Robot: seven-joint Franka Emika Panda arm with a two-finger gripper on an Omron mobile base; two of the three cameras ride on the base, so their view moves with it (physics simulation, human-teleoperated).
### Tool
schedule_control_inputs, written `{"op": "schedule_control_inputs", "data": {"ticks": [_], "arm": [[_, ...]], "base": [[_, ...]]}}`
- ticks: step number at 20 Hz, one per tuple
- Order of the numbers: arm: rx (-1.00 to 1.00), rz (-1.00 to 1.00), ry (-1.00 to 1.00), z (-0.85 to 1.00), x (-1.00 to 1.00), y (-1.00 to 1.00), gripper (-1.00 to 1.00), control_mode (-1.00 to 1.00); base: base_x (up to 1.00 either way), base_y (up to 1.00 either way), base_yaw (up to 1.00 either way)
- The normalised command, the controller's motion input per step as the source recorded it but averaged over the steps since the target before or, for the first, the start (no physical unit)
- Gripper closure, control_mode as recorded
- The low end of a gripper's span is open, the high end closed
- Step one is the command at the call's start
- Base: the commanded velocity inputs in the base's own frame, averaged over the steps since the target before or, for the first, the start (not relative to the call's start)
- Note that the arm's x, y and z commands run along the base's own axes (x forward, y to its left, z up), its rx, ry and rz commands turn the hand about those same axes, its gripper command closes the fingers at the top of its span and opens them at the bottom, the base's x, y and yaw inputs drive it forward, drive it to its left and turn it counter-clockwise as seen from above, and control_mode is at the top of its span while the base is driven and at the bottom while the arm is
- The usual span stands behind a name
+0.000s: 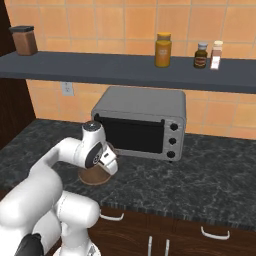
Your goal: Open the cabinet, pick up the bread from the cabinet and place it in the basket. Then move the basket to the dining counter.
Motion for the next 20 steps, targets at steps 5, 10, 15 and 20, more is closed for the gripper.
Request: {"op": "schedule_control_inputs", "data": {"ticks": [5,10,15,20], "arm": [[0.09,-0.01,-0.03,0.14,-0.32,-0.05,1.0,-1.0],[0.12,-0.03,-0.06,0.34,-0.77,0.0,1.0,-1.0],[0.04,-0.08,-0.19,0.94,-0.84,0.11,1.0,-1.0],[-0.01,-0.12,-0.07,0.72,-0.24,0.03,1.0,-1.0]], "base": [[0.0,0.0,0.0],[0.0,0.0,0.0],[0.0,0.0,0.0],[0.0,0.0,0.0]]}}
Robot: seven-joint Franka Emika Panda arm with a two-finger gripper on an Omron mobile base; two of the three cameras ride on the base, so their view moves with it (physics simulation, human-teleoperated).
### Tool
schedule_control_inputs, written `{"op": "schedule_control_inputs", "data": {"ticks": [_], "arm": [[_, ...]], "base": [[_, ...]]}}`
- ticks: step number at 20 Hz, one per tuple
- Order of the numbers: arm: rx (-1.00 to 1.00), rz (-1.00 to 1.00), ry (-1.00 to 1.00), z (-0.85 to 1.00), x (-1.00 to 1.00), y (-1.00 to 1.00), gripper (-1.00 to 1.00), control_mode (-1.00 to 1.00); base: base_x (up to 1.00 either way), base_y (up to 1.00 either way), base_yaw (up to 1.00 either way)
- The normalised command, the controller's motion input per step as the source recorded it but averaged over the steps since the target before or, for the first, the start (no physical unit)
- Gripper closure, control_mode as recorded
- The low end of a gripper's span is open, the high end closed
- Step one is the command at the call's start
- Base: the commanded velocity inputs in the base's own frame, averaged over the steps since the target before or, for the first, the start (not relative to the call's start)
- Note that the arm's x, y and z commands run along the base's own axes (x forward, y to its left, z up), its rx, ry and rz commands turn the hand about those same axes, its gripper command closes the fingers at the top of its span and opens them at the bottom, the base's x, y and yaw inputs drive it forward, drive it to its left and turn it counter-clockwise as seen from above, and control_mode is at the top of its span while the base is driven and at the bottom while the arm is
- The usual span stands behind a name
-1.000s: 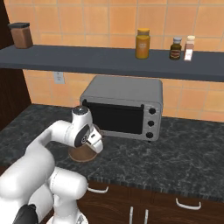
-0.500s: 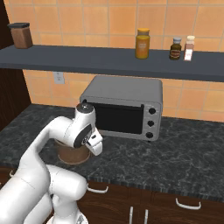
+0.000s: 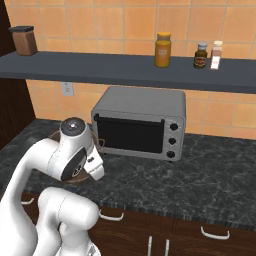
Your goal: Open the cabinet, pick up the bread from the cabinet and place it in the basket. Then move the basket to the dining counter.
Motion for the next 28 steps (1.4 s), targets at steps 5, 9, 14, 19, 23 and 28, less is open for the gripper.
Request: {"op": "schedule_control_inputs", "data": {"ticks": [5,9,14,19,23,28], "arm": [[-0.01,-0.02,0.0,0.0,0.0,0.0,1.0,-1.0],[0.0,0.0,0.0,0.0,0.0,0.0,1.0,-1.0],[0.0,0.0,0.0,0.0,-0.09,0.0,1.0,1.0],[0.0,0.0,0.0,0.0,0.0,0.0,1.0,1.0],[0.0,0.0,0.0,0.0,0.0,0.0,1.0,1.0],[0.0,0.0,0.0,0.0,0.0,0.0,1.0,1.0]], "base": [[0.0,0.0,0.0],[0.0,0.0,0.0],[-0.6,-0.05,0.0],[-0.98,-0.22,-0.1],[-0.23,0.16,-0.77],[0.0,0.22,-0.99]]}}
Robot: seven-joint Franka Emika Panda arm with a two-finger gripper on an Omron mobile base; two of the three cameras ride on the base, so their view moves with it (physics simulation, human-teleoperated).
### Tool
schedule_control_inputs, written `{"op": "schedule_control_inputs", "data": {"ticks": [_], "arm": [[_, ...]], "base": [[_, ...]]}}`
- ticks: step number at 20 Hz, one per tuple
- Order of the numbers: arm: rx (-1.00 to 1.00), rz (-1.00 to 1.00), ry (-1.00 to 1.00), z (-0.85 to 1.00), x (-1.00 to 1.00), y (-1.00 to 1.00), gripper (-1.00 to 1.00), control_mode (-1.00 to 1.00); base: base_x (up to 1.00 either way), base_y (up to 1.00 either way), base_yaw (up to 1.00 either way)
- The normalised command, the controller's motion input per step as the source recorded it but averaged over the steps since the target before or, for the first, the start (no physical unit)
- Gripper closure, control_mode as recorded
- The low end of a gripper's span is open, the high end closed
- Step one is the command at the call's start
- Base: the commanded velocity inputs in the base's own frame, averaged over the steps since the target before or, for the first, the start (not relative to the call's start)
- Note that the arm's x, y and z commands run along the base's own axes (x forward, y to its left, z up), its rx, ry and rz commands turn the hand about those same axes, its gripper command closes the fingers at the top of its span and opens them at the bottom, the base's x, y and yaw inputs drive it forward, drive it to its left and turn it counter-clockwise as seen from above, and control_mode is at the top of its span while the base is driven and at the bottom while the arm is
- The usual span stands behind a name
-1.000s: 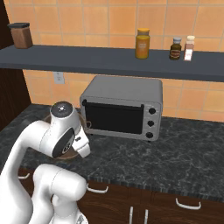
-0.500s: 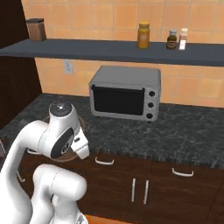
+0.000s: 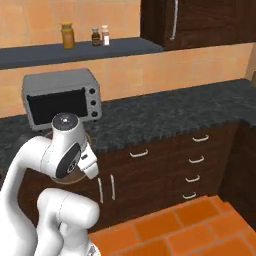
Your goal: Open the cabinet, pick up the bread from the cabinet and place it in the basket. Then move the basket to the dining counter.
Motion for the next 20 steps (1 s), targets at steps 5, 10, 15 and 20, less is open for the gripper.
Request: {"op": "schedule_control_inputs", "data": {"ticks": [5,10,15,20], "arm": [[0.0,0.0,0.0,0.0,0.0,0.0,1.0,1.0],[0.0,0.0,0.0,0.0,0.0,0.0,1.0,1.0],[0.0,0.0,0.0,0.0,0.0,0.0,1.0,1.0],[0.0,0.0,0.0,0.0,0.0,0.0,1.0,1.0]], "base": [[0.0,0.22,-0.99],[0.0,0.22,-0.99],[0.0,0.21,-1.0],[0.0,0.18,-1.0]]}}
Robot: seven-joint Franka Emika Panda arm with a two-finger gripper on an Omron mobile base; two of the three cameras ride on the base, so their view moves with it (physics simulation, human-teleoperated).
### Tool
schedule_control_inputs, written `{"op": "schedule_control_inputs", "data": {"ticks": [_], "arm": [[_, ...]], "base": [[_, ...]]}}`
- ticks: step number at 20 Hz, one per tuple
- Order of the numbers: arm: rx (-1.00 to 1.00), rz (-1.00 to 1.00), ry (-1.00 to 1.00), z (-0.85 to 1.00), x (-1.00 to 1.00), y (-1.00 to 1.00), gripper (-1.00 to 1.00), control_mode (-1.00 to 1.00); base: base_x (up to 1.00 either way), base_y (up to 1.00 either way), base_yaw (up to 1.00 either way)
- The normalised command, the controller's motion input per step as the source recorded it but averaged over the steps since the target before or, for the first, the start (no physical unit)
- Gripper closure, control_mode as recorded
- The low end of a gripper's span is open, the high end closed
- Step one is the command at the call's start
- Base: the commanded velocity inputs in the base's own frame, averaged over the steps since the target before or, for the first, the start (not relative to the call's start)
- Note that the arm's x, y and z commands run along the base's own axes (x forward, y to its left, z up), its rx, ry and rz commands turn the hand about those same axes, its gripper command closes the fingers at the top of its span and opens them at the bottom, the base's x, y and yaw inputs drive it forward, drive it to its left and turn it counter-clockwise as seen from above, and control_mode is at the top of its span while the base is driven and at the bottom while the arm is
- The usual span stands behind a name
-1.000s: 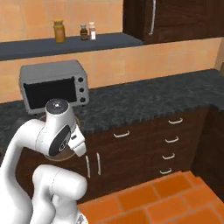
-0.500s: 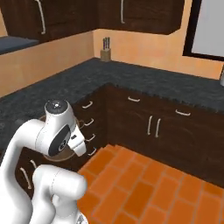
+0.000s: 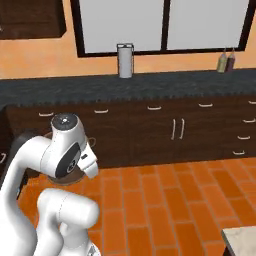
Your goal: Open the cabinet, pick up the bread from the cabinet and place it in the basket. Then move the basket to the dining counter.
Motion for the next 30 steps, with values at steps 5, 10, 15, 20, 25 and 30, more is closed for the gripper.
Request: {"op": "schedule_control_inputs", "data": {"ticks": [5,10,15,20,25,30], "arm": [[0.0,0.0,0.0,0.0,0.0,0.0,1.0,1.0],[0.0,0.0,0.0,0.0,0.0,0.0,1.0,1.0],[0.0,0.0,0.0,0.0,0.0,0.0,1.0,1.0],[0.0,0.0,0.0,0.0,0.0,0.0,1.0,1.0],[0.0,0.0,0.0,0.0,0.0,0.0,1.0,1.0],[0.0,0.0,0.0,0.0,0.0,0.0,1.0,1.0]], "base": [[0.0,0.16,-1.0],[0.0,0.16,-1.0],[0.17,0.34,-0.92],[0.06,0.61,-0.33],[-0.1,-0.16,-0.09],[0.0,-1.0,-0.12]]}}
